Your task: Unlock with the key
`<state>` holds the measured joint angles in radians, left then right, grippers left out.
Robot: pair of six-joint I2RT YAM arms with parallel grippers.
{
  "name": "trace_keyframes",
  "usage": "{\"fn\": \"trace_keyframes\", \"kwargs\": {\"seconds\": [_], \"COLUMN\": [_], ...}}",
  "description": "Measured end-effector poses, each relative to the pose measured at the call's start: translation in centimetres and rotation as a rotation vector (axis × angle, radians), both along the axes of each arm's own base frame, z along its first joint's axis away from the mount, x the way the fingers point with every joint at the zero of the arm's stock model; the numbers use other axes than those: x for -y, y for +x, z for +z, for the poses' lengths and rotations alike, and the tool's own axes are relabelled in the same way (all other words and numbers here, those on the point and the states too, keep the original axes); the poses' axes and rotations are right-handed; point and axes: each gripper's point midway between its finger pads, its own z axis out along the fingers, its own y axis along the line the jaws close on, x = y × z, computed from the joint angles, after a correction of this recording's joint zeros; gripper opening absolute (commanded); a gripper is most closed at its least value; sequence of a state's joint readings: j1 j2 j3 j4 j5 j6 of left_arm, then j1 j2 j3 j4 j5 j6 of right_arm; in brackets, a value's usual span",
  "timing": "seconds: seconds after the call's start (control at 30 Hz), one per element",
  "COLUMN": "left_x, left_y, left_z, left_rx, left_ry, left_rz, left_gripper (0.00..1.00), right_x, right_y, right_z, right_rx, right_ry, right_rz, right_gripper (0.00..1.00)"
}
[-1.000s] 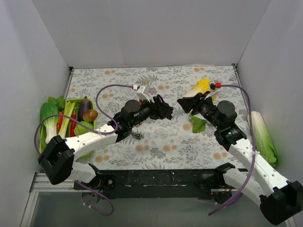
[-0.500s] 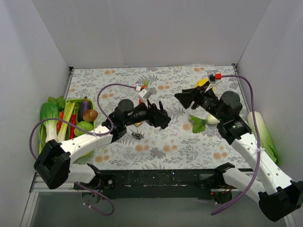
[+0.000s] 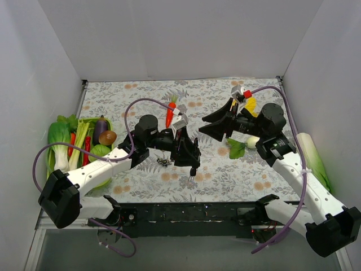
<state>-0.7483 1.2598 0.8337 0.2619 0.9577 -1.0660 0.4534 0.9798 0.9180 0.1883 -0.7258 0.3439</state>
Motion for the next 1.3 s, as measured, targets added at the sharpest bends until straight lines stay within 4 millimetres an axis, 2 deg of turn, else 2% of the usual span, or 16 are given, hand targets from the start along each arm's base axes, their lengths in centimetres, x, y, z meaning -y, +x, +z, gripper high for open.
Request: {"fn": "trace_keyframes", "kwargs": {"seconds": [0.23, 0.47, 0.73, 0.87, 1.03, 1.2, 1.3], "left_x": [-0.9, -1.2, -1.3, -0.9, -0.1, -0.3, -0.6], "left_y": [-2.1, -2.7, -2.8, -2.0, 1.6, 4.2, 5.0], "left_z": [1.9, 1.8, 1.8, 1.4, 0.2, -1.6, -2.4], "left_rx": [-0.012, -0.031, -0.036, -0.033, 0.000, 0.006, 0.004], "left_ry": [-0.053, -0.056, -0.055, -0.033, 0.041, 0.117, 0.152], "left_rz": [-0.154, -0.209, -0.222, -0.169, 0.036, 0.189, 0.237], "left_gripper": [0.00, 0.00, 0.00, 0.00, 0.00, 0.00, 0.00], "right_x": [-1.1, -1.8, -2.6, -3.1, -3.2, -3.8, -4.2], "right_y": [-3.5, -6.0, -7.0, -6.6, -3.4, -1.8, -1.1], "right_z": [0.4, 0.5, -0.3, -0.6, -1.5, -3.5, -4.5], "right_rx": [-0.004, 0.004, -0.023, -0.040, -0.086, -0.149, -0.172], "right_ry": [0.040, 0.038, 0.025, 0.019, -0.024, -0.078, -0.105], "right_rz": [0.241, 0.361, 0.426, 0.389, 0.182, 0.016, -0.064], "right_gripper": [0.65, 0.65, 0.64, 0.64, 0.62, 0.58, 0.53]}}
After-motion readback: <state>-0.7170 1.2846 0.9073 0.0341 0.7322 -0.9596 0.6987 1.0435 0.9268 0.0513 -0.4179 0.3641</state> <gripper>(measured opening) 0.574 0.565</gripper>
